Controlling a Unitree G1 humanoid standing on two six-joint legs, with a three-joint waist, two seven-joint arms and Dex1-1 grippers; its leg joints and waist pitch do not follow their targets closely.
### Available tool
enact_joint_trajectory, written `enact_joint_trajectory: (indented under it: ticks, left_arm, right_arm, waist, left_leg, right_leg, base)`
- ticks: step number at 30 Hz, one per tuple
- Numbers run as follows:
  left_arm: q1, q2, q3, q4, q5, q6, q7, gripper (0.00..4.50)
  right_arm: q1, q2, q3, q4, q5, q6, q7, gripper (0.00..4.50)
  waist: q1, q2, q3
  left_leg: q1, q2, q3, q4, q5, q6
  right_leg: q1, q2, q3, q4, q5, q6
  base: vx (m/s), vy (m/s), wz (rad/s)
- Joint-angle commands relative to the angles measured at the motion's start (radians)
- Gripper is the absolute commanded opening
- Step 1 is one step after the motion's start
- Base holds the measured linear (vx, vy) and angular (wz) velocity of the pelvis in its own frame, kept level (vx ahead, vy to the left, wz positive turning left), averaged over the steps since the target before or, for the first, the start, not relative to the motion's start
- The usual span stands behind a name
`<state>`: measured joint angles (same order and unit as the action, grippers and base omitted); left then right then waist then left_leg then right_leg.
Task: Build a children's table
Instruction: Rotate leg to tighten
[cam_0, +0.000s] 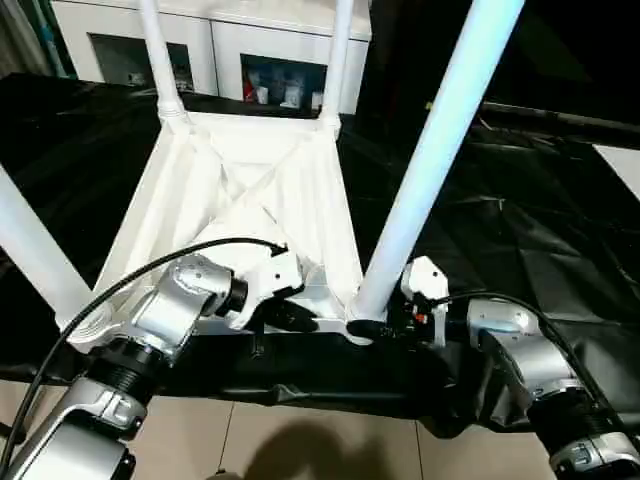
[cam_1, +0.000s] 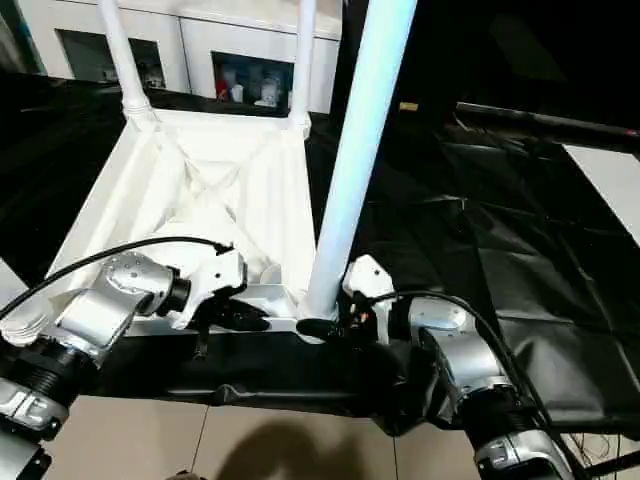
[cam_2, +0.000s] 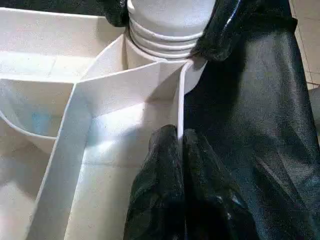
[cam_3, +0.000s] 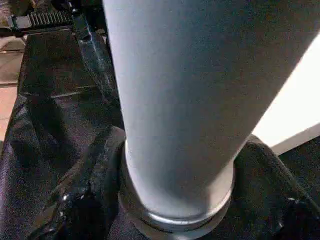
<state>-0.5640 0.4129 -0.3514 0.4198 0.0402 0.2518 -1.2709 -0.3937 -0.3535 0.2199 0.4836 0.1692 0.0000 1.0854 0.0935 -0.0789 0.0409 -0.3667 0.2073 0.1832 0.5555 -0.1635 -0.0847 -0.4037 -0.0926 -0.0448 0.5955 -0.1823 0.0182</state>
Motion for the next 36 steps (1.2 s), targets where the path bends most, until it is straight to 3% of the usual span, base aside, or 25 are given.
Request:
enact_joint_trajectory:
  ticks: [1,6,7,8,10,11,13,15,19,23,25,28,32,34,35,36]
  left_arm:
    - [0.041,-0.021,-0.028,0.030,-0.034,0.008,-0.022,0.00]
    - [0.045,-0.035,-0.025,0.035,-0.027,0.016,0.000,0.00]
    - [0.025,-0.078,-0.010,0.079,-0.001,0.029,0.098,0.00]
    - [0.018,-0.091,-0.006,0.093,0.006,0.033,0.125,0.00]
    - [-0.009,-0.141,0.007,0.146,0.029,0.054,0.226,0.00]
    - [-0.035,-0.186,0.020,0.189,0.042,0.079,0.308,0.00]
    - [-0.062,-0.232,0.033,0.231,0.051,0.104,0.387,0.00]
    - [-0.082,-0.263,0.039,0.264,0.061,0.112,0.446,0.00]
    - [-0.119,-0.320,0.040,0.327,0.086,0.116,0.531,0.00]
    - [-0.138,-0.339,0.038,0.360,0.104,0.102,0.540,0.00]
    - [-0.134,-0.321,0.028,0.353,0.105,0.084,0.518,0.00]
    - [-0.122,-0.292,0.019,0.339,0.102,0.061,0.477,0.00]
    - [-0.094,-0.254,0.017,0.316,0.088,0.003,0.399,0.00]
    - [-0.084,-0.244,0.019,0.308,0.078,-0.018,0.366,0.00]
    - [-0.047,-0.199,0.010,0.256,0.046,-0.055,0.250,0.00]
    - [-0.034,-0.183,0.007,0.235,0.035,-0.059,0.211,0.00]
  right_arm:
    - [-0.002,0.001,-0.007,-0.020,0.019,0.012,0.024,2.69]
    - [0.004,0.024,-0.027,0.001,0.018,0.026,-0.036,2.66]
    - [-0.019,0.070,-0.061,0.077,-0.019,0.015,-0.204,2.66]
    - [-0.024,0.083,-0.071,0.097,-0.026,0.013,-0.249,2.66]
    - [-0.045,0.136,-0.111,0.166,-0.045,0.013,-0.420,2.66]
    - [-0.065,0.184,-0.151,0.216,-0.048,0.031,-0.567,2.66]
    - [-0.088,0.230,-0.190,0.259,-0.046,0.055,-0.709,2.66]
    - [-0.106,0.261,-0.208,0.288,-0.045,0.063,-0.792,2.66]
    - [-0.154,0.320,-0.202,0.340,-0.062,0.044,-0.874,2.66]
    - [-0.183,0.352,-0.178,0.359,-0.077,-0.009,-0.828,2.66]
    - [-0.167,0.351,-0.189,0.320,-0.034,-0.011,-0.743,3.21]
    - [-0.155,0.323,-0.179,0.294,-0.026,-0.021,-0.686,3.37]
    - [-0.130,0.259,-0.140,0.247,-0.027,0.020,-0.532,3.78]
    - [-0.120,0.237,-0.125,0.230,-0.032,0.019,-0.483,3.78]
    - [-0.075,0.158,-0.072,0.157,-0.042,0.005,-0.335,3.78]
    - [-0.060,0.131,-0.057,0.130,-0.042,0.004,-0.287,3.78]
  waist:
    - [-0.001,-0.007,-0.040]
    - [-0.004,-0.007,-0.040]
    - [-0.007,-0.007,-0.037]
    - [-0.009,-0.006,-0.035]
    - [-0.019,-0.010,-0.034]
    - [-0.026,-0.009,-0.034]
    - [-0.033,-0.009,-0.034]
    - [-0.036,-0.008,-0.035]
    - [-0.037,-0.004,-0.039]
    - [-0.033,-0.004,-0.042]
    - [-0.030,-0.008,-0.044]
    - [-0.025,-0.007,-0.046]
    - [-0.023,-0.009,-0.045]
    - [-0.021,-0.009,-0.044]
    - [-0.017,-0.006,-0.043]
    - [-0.018,-0.008,-0.046]
  left_leg:
    - [0.007,0.024,0.000,-0.063,-0.265,0.039]
    - [0.006,0.023,0.000,-0.064,-0.268,0.036]
    - [0.009,0.024,-0.001,-0.066,-0.289,0.026]
    - [0.008,0.023,-0.001,-0.068,-0.303,0.018]
    - [0.013,0.018,-0.008,-0.069,-0.365,-0.021]
    - [0.008,0.018,-0.013,-0.071,-0.367,-0.032]
    - [0.016,0.016,-0.014,-0.068,-0.395,-0.032]
    - [0.016,0.013,-0.016,-0.067,-0.407,-0.024]
    - [0.010,0.013,-0.012,-0.068,-0.392,-0.012]
    - [0.008,0.015,-0.010,-0.068,-0.374,-0.005]
    - [0.006,0.016,-0.007,-0.067,-0.348,0.009]
    - [0.002,0.017,-0.005,-0.066,-0.315,0.027]
    - [0.000,0.018,-0.005,-0.066,-0.309,0.034]
    - [0.000,0.020,-0.006,-0.067,-0.301,0.037]
    - [0.000,0.021,-0.008,-0.068,-0.302,0.037]
    - [-0.001,0.023,-0.007,-0.067,-0.298,0.041]
  right_leg:
    - [0.033,-0.041,0.031,-0.070,-0.274,-0.180]
    - [0.033,-0.041,0.031,-0.071,-0.282,-0.179]
    - [0.028,-0.041,0.031,-0.075,-0.319,-0.173]
    - [0.026,-0.041,0.031,-0.078,-0.344,-0.167]
    - [0.022,-0.049,0.028,-0.092,-0.502,-0.126]
    - [0.024,-0.049,0.026,-0.094,-0.535,-0.109]
    - [0.015,-0.050,0.026,-0.104,-0.583,-0.089]
    - [0.014,-0.049,0.024,-0.108,-0.597,-0.076]
    - [0.014,-0.043,0.026,-0.103,-0.501,-0.089]
    - [0.018,-0.042,0.028,-0.096,-0.422,-0.110]
    - [0.024,-0.039,0.028,-0.089,-0.363,-0.126]
    - [0.029,-0.041,0.029,-0.085,-0.319,-0.141]
    - [0.033,-0.045,0.028,-0.089,-0.358,-0.141]
    - [0.034,-0.045,0.028,-0.090,-0.363,-0.139]
    - [0.036,-0.046,0.028,-0.091,-0.370,-0.135]
    - [0.038,-0.045,0.028,-0.087,-0.360,-0.138]
  base:
    - [0.000,0.000,0.00]
    - [0.000,0.000,0.00]
    - [0.000,0.000,0.00]
    - [0.000,0.000,0.00]
    - [-0.025,0.001,-0.02]
    - [-0.057,0.009,-0.07]
    - [-0.028,0.005,-0.04]
    - [0.000,0.000,0.00]
    - [0.000,0.000,0.00]
    - [0.000,0.000,0.00]
    - [0.000,0.000,0.00]
    - [0.000,0.000,0.00]
    - [0.000,0.000,0.00]
    - [0.000,0.000,0.00]
    - [0.000,0.000,0.00]
    - [0.000,0.000,0.00]
